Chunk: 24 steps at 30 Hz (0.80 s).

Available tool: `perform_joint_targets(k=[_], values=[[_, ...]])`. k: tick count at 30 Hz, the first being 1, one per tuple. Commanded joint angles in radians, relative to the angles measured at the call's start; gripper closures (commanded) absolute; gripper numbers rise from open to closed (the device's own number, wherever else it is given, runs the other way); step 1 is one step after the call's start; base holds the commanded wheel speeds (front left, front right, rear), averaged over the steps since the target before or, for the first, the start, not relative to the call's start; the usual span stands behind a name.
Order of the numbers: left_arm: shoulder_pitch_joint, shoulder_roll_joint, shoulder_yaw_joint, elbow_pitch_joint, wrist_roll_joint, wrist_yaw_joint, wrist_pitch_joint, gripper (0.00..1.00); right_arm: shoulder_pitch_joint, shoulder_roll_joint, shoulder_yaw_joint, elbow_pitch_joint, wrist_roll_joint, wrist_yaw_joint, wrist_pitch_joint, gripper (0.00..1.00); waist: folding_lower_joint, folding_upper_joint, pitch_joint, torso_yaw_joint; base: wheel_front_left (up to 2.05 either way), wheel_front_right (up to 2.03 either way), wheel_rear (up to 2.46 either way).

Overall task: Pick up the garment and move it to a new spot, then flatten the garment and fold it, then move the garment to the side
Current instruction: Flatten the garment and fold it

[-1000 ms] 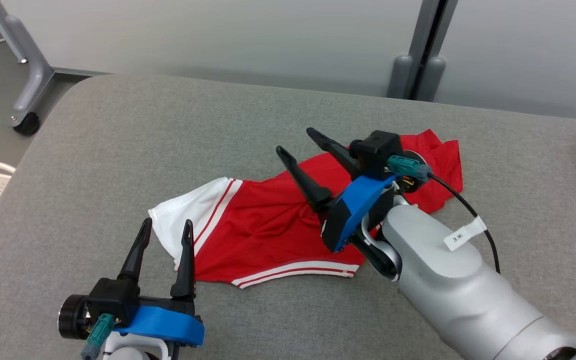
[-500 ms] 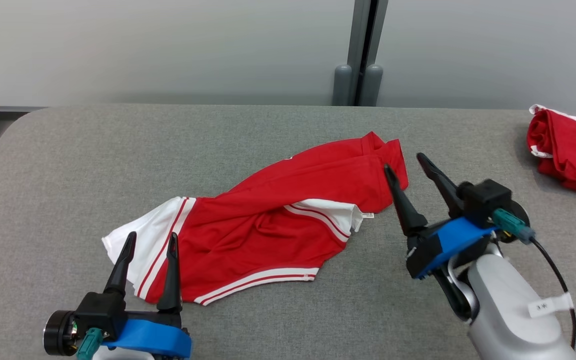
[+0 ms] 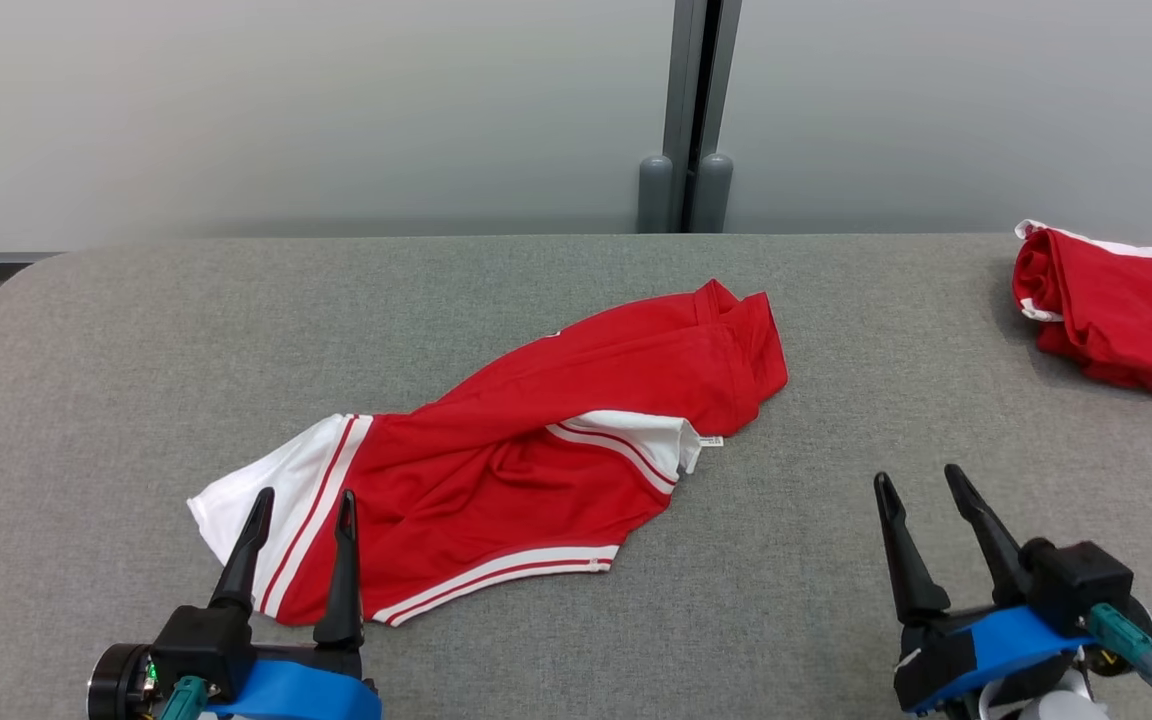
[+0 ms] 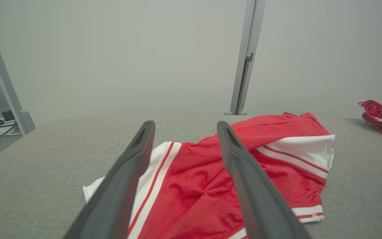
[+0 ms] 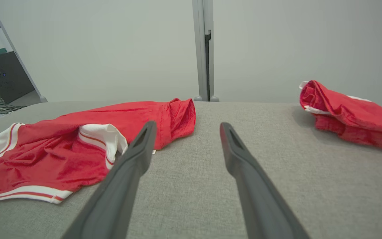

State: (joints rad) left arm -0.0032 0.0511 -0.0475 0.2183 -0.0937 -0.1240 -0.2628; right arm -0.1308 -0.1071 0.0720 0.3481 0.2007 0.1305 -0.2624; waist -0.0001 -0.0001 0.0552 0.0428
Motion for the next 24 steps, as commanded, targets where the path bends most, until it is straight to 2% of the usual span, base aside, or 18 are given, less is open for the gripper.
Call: perform_joint_targets(k=[1, 9, 24], values=[[0.006, -0.001, -0.001, -0.002, 0.006, -0.004, -0.003, 0.0, 0.026, 0.007, -0.014, -0.016, -0.011, 0.001, -0.003, 0.0, 0.0001, 0.0001, 0.001, 0.0, 0.0, 0.0, 0.0], [0.004, -0.001, 0.008, 0.001, 0.008, -0.006, -0.003, 0.0, 0.089, 0.039, -0.049, -0.076, -0.039, 0.001, -0.003, 0.0, 0.0001, 0.0001, 0.01, -0.005, 0.0, 0.0, 0.0], [-0.017, -0.001, 0.022, 0.008, 0.033, -0.007, -0.003, 0.0, 0.079, 0.053, -0.037, -0.07, -0.039, 0.0, -0.003, 0.0, 0.0001, 0.0001, 0.023, -0.009, 0.0, 0.0, 0.0]])
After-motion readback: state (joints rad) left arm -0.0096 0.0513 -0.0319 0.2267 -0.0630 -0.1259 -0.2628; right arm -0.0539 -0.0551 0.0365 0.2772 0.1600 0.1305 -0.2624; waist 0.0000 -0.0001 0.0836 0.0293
